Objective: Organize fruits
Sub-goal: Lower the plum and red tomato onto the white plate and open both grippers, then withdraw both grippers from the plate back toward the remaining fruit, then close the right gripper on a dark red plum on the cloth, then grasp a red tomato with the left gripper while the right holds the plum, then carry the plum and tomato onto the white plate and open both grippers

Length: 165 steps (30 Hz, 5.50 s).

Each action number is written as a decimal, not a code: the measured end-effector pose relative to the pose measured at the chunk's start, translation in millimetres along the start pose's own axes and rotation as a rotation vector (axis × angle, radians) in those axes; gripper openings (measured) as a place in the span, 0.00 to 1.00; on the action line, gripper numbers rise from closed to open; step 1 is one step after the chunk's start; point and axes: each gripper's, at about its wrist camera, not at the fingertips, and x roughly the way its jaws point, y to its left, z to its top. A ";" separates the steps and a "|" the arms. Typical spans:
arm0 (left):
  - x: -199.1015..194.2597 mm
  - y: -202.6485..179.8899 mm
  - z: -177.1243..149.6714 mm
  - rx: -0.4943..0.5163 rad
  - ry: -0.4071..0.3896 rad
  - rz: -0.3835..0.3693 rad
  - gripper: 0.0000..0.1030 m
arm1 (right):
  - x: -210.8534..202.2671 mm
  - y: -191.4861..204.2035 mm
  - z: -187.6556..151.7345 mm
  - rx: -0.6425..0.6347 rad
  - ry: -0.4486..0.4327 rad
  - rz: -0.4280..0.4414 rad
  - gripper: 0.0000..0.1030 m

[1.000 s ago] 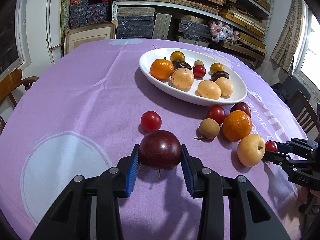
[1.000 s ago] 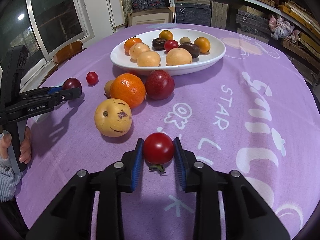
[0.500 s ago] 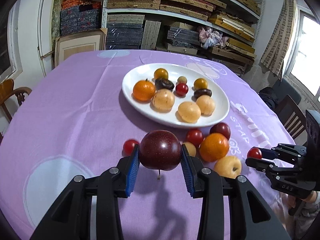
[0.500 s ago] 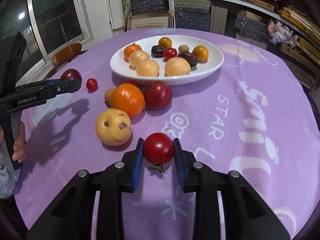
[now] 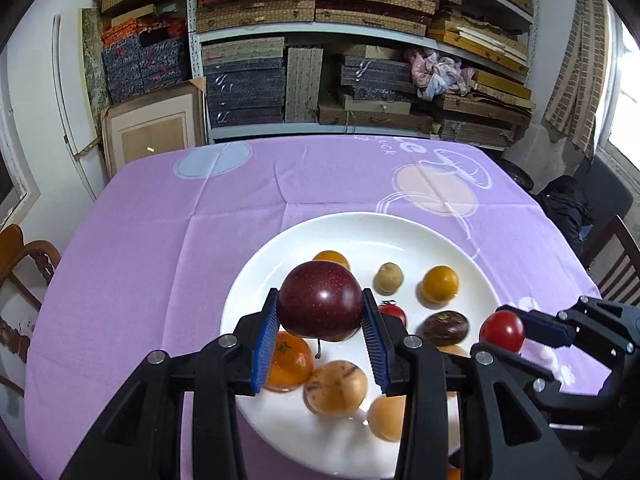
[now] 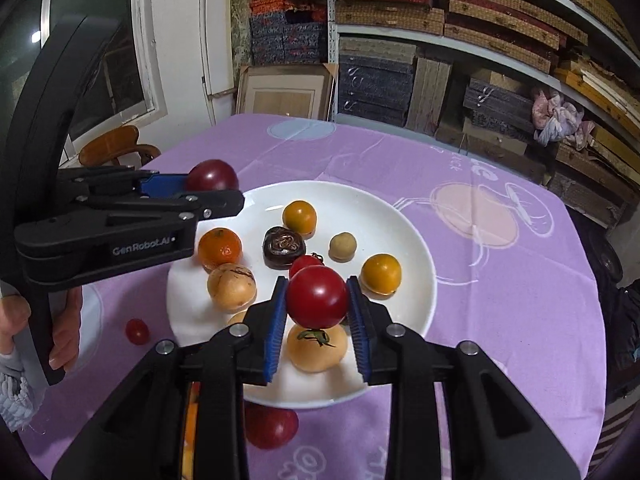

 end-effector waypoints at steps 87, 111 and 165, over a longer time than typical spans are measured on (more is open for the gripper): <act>-39.4 50.3 -166.1 -0.124 0.139 0.136 0.97 | -8.5 -0.5 -106.0 0.144 0.090 -0.094 0.96; -38.1 47.5 -165.8 -0.118 0.143 0.142 0.97 | -0.5 -6.8 -113.7 0.111 0.097 -0.006 0.53; -58.7 37.3 -147.6 -0.084 -0.017 -0.055 0.25 | -39.7 -17.7 -127.4 0.172 0.029 0.067 0.39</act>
